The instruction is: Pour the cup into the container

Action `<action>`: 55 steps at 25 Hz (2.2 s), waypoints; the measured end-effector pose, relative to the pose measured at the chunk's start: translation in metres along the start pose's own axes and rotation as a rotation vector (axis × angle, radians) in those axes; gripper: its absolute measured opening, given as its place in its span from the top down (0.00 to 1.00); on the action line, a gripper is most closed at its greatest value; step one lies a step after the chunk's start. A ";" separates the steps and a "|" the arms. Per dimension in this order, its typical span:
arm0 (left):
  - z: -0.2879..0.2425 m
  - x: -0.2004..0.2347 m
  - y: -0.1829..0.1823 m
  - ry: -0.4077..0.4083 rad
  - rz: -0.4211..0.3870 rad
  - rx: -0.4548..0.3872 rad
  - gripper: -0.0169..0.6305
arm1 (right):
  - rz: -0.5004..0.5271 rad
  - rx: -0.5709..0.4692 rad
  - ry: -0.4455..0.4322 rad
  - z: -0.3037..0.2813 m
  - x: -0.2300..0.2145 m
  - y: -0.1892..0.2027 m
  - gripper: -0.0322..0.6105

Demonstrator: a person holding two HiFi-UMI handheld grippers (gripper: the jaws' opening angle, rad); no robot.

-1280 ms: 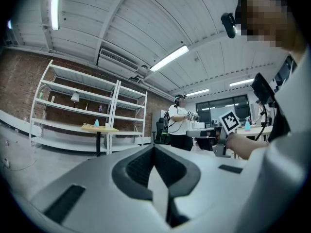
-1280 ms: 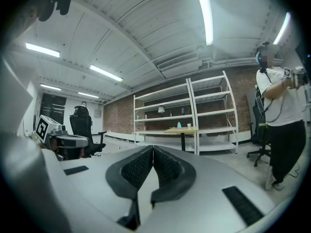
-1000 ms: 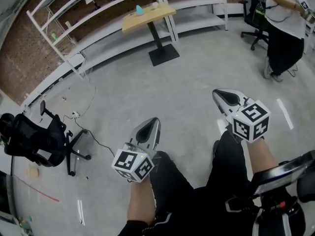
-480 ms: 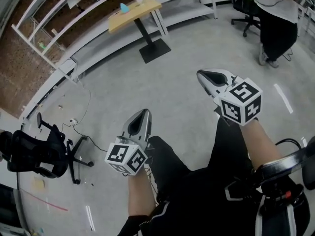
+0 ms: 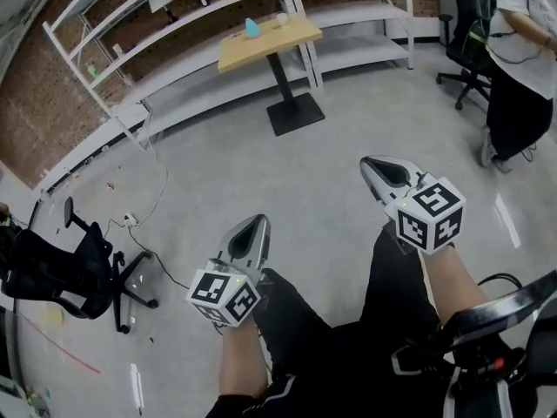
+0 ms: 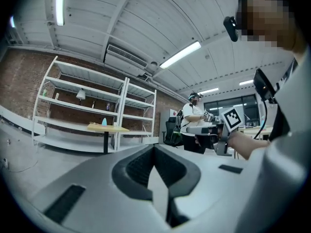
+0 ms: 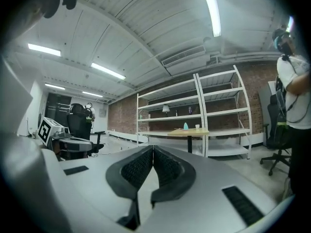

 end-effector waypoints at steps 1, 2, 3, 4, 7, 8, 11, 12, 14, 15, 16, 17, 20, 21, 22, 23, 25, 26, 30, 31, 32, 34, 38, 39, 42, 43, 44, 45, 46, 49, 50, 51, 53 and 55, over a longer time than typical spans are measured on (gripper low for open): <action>-0.004 0.004 0.001 -0.007 -0.002 0.003 0.98 | -0.005 0.006 -0.001 -0.006 -0.006 0.001 0.95; -0.008 0.008 0.002 -0.013 -0.005 0.004 0.98 | -0.008 0.010 -0.002 -0.013 -0.012 0.001 0.95; -0.011 0.012 0.005 -0.020 -0.005 0.005 0.98 | -0.008 0.013 -0.005 -0.020 -0.017 0.001 0.95; -0.013 0.017 0.008 -0.030 -0.001 0.006 0.98 | -0.006 0.017 -0.011 -0.026 -0.020 0.001 0.95; -0.017 0.034 0.012 -0.061 0.023 0.000 0.98 | 0.002 0.023 -0.032 -0.046 -0.023 0.000 0.95; -0.021 0.041 0.010 -0.063 0.029 -0.004 0.98 | 0.002 0.023 -0.039 -0.052 -0.024 -0.002 0.95; -0.045 0.052 0.009 -0.038 0.031 -0.002 0.98 | 0.008 0.021 -0.041 -0.063 -0.031 -0.006 0.95; -0.056 0.053 0.010 -0.025 0.029 0.004 0.98 | 0.002 0.020 -0.036 -0.064 -0.036 -0.005 0.95; -0.080 0.054 0.010 -0.003 0.023 0.010 0.98 | -0.013 0.019 -0.027 -0.068 -0.053 -0.003 0.95; -0.092 0.055 0.008 0.005 0.017 0.011 0.98 | -0.016 0.019 -0.023 -0.070 -0.062 -0.003 0.95; -0.104 0.056 0.006 0.012 0.010 0.012 0.98 | -0.018 0.018 -0.018 -0.074 -0.072 -0.003 0.95; -0.115 0.057 0.004 0.020 0.003 0.014 0.98 | -0.021 0.014 -0.011 -0.077 -0.081 -0.005 0.95; -0.143 0.068 -0.001 0.040 -0.014 0.027 0.98 | -0.032 -0.006 0.006 -0.092 -0.104 -0.011 0.95; -0.153 0.072 -0.004 0.043 -0.024 0.029 0.98 | -0.032 -0.014 0.009 -0.098 -0.111 -0.014 0.95; -0.162 0.077 -0.008 0.046 -0.034 0.028 0.98 | -0.032 -0.022 0.011 -0.104 -0.118 -0.017 0.95; -0.173 0.082 -0.013 0.051 -0.044 0.025 0.98 | -0.032 -0.030 0.012 -0.110 -0.125 -0.020 0.95; -0.193 0.088 -0.020 0.069 -0.057 0.025 0.98 | -0.032 -0.041 0.015 -0.122 -0.139 -0.025 0.95; -0.203 0.090 -0.022 0.080 -0.065 0.032 0.98 | -0.034 -0.045 0.017 -0.127 -0.146 -0.027 0.95; -0.237 0.105 -0.026 0.092 -0.099 0.048 0.98 | -0.041 -0.073 0.011 -0.158 -0.176 -0.039 0.95; -0.244 0.113 -0.025 0.085 -0.098 0.043 0.98 | -0.037 -0.073 0.007 -0.170 -0.181 -0.042 0.95; -0.252 0.123 -0.022 0.078 -0.093 0.038 0.98 | -0.032 -0.071 0.003 -0.184 -0.187 -0.043 0.95; -0.267 0.146 -0.014 0.067 -0.072 0.037 0.98 | -0.027 -0.064 -0.002 -0.212 -0.196 -0.045 0.95; -0.300 0.192 0.000 0.065 -0.036 0.047 0.98 | -0.022 -0.057 0.005 -0.264 -0.211 -0.049 0.95; -0.308 0.201 0.001 0.069 -0.033 0.047 0.98 | -0.020 -0.053 0.014 -0.274 -0.216 -0.049 0.95; -0.331 0.227 0.002 0.078 -0.035 0.037 0.98 | -0.011 -0.037 0.042 -0.305 -0.231 -0.049 0.95; -0.340 0.237 0.001 0.077 -0.038 0.031 0.98 | -0.011 -0.034 0.046 -0.315 -0.237 -0.049 0.95; -0.350 0.247 0.001 0.076 -0.041 0.024 0.98 | -0.012 -0.033 0.049 -0.326 -0.243 -0.050 0.95; -0.360 0.257 0.000 0.077 -0.041 0.016 0.98 | -0.013 -0.033 0.052 -0.336 -0.248 -0.051 0.95; -0.369 0.267 0.000 0.079 -0.038 0.010 0.98 | -0.013 -0.032 0.055 -0.346 -0.251 -0.053 0.95; -0.397 0.296 -0.001 0.086 -0.022 0.001 0.98 | -0.002 -0.022 0.049 -0.376 -0.257 -0.057 0.95; -0.408 0.302 -0.002 0.091 -0.019 -0.002 0.98 | 0.003 -0.019 0.046 -0.385 -0.261 -0.060 0.95; -0.420 0.308 -0.002 0.097 -0.020 -0.003 0.98 | 0.007 -0.017 0.045 -0.393 -0.267 -0.062 0.95; -0.443 0.318 -0.004 0.114 -0.028 -0.002 0.98 | 0.007 -0.022 0.048 -0.410 -0.281 -0.066 0.95; -0.467 0.332 -0.009 0.127 -0.034 -0.003 0.98 | 0.003 -0.036 0.051 -0.429 -0.295 -0.074 0.95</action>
Point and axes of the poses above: the fingertips, and each gripper's own axes: z backward along the fingers, x to its left, y out of its underside, the point moved 8 cm from there along z, backward along the fingers, and after that the axes turned 7 degrees about -z, right-handed, at the moved point
